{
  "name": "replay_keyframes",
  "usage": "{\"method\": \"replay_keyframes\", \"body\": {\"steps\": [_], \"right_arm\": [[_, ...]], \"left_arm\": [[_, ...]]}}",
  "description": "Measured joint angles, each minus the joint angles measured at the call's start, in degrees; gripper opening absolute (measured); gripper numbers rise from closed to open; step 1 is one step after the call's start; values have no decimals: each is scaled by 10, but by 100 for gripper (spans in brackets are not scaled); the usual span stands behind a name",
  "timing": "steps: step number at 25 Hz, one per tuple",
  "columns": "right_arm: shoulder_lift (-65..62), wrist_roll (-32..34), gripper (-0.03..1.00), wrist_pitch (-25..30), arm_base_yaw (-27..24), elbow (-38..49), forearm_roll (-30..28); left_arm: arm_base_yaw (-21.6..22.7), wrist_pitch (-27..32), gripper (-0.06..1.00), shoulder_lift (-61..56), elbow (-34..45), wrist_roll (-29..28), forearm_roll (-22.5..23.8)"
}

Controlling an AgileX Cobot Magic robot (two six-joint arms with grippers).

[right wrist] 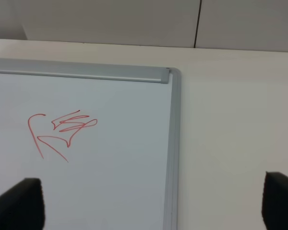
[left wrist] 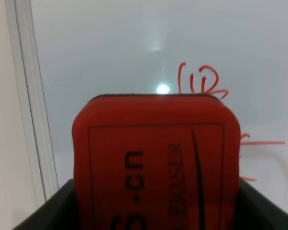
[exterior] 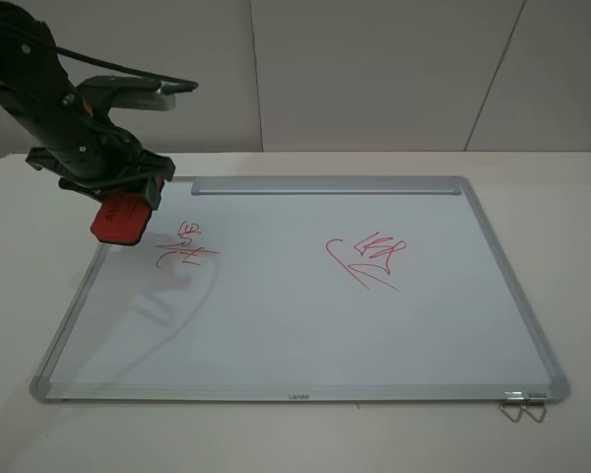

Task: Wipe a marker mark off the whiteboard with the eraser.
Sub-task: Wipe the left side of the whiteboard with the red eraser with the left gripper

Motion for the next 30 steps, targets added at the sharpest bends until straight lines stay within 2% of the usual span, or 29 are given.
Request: {"method": "replay_keyframes", "body": {"steps": [4, 9, 17, 30], "right_arm": [[0, 0, 83, 0, 0, 0, 0], [0, 0, 83, 0, 0, 0, 0], [0, 0, 83, 0, 0, 0, 0], [0, 0, 83, 0, 0, 0, 0]], "left_arm": [[0, 64, 57, 67, -92, 30, -2], [0, 88, 57, 130, -145, 71, -18], [0, 94, 57, 173, -157, 136, -20], [14, 64, 57, 219, -157, 146, -30]]}}
